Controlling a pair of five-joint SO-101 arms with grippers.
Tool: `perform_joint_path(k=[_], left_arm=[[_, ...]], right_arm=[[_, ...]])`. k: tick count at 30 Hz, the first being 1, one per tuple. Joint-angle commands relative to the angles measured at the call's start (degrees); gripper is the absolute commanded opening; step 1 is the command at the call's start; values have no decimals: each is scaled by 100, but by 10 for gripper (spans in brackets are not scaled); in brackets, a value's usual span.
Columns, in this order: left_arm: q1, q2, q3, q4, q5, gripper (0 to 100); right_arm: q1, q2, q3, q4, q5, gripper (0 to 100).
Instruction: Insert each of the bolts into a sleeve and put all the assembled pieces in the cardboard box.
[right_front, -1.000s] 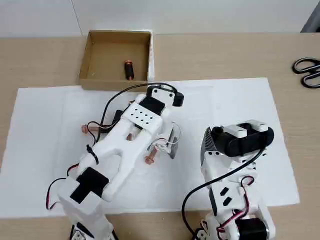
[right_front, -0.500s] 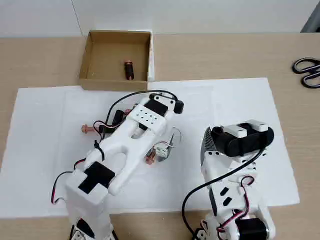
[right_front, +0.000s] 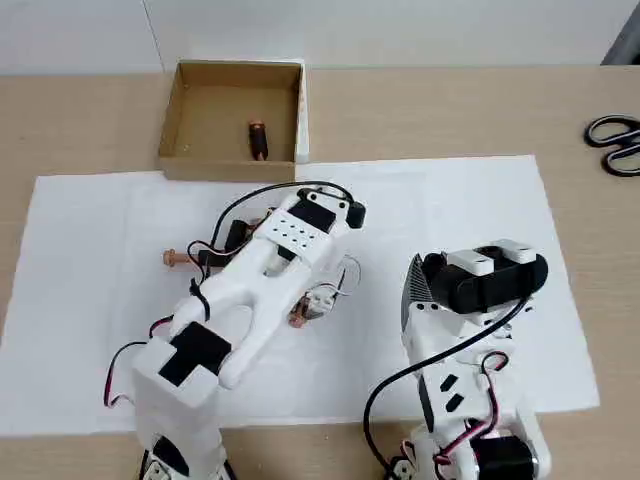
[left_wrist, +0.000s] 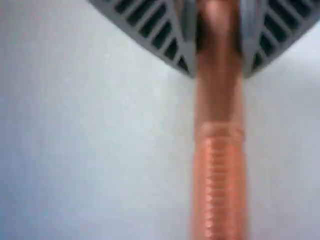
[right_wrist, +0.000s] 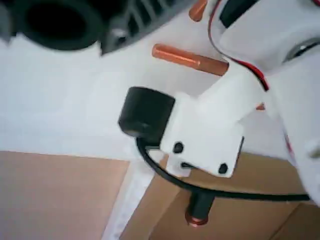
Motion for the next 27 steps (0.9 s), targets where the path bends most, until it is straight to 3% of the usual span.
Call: perform_joint_path(k=[1,5,11,19,27], left_arm=[[308,-413,-382,695,-273,6],[352,-949,-813,1020,-1011,6],[-343,-1574,-945,1055,-2479,6],[-1196,-1644,-892,1231,-2716,6],[-2022,-1679,-752,1231,-4484,6]], right_arm=[[40,-57,-35,-163,26,4],[40,-57,-35,-163,26,4],[40,-57,-35,-163,26,4],[31,-57,-35,-163,26,4],[31,-57,-26,-163,26,4]])
